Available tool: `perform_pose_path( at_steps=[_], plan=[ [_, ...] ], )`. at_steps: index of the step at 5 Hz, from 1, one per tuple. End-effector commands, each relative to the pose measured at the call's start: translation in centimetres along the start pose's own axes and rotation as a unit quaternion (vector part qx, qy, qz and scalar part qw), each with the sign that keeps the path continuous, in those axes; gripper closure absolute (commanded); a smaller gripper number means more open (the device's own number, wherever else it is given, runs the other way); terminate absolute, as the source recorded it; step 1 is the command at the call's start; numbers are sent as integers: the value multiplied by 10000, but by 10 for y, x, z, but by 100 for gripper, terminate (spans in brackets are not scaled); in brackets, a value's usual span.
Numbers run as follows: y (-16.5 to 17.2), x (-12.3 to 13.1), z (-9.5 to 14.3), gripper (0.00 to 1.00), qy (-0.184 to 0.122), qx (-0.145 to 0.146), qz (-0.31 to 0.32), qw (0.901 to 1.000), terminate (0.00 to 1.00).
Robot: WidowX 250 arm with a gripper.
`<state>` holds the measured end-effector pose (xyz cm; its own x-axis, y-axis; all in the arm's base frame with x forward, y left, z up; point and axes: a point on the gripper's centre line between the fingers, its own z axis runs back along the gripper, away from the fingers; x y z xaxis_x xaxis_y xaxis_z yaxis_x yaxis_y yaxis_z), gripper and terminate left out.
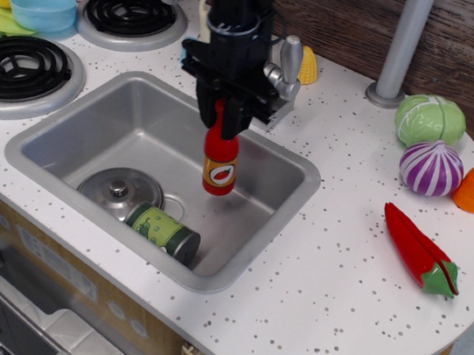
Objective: Put red bottle in sink
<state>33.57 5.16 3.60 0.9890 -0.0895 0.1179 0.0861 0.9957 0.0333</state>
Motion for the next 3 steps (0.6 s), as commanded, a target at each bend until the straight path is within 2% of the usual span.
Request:
perform_pose_path(
  at_steps=[1, 2, 3],
  plan=[
    [13, 9, -11, 100, -179, -36, 47, 9998, 0],
    [11, 7, -17, 0, -348, -79, 102, 9993, 0],
    [11, 7, -17, 0, -348, -79, 102, 9993, 0]
  ],
)
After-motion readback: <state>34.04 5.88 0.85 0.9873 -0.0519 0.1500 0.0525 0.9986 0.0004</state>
